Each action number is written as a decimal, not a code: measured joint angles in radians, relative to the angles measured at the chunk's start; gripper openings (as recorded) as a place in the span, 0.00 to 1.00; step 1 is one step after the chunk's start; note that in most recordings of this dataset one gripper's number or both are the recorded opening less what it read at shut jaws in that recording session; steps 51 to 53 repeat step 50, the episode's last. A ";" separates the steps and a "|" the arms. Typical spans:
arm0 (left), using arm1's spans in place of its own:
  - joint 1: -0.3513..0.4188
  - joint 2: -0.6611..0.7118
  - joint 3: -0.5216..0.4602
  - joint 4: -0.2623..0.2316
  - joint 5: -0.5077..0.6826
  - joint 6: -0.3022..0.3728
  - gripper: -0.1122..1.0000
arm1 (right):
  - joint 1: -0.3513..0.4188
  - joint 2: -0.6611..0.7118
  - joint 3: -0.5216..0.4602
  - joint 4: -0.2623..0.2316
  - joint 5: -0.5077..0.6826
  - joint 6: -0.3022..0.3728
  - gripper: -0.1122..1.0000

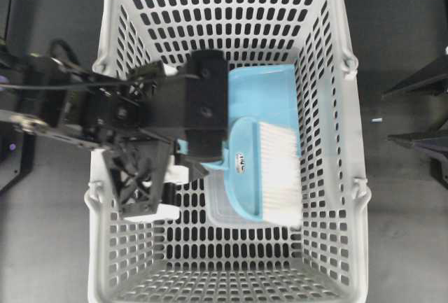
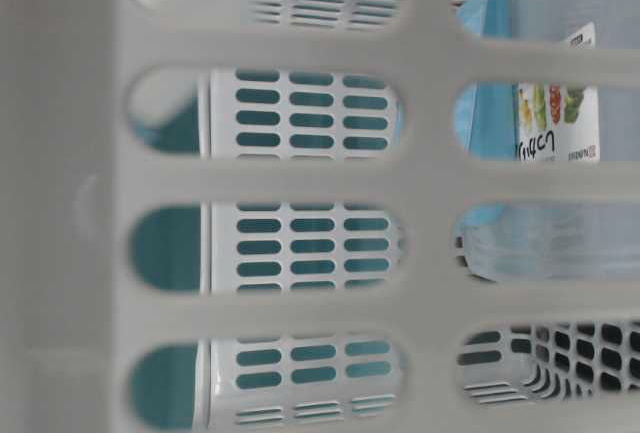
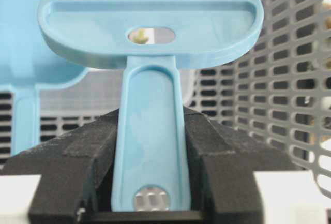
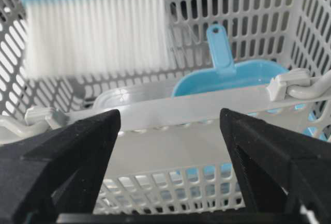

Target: Pick up the hand brush from the shopping basket with the left arm.

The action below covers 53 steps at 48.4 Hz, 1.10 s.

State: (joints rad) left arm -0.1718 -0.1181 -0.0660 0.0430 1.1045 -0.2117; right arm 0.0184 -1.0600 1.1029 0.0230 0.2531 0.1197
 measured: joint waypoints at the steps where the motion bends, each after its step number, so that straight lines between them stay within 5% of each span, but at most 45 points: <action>1: -0.002 0.000 0.000 0.000 0.000 0.000 0.33 | 0.000 -0.002 0.002 0.000 0.000 0.000 0.77; 53: -0.002 0.043 -0.021 -0.002 0.002 0.020 0.33 | 0.000 -0.020 0.009 0.000 0.000 0.000 0.77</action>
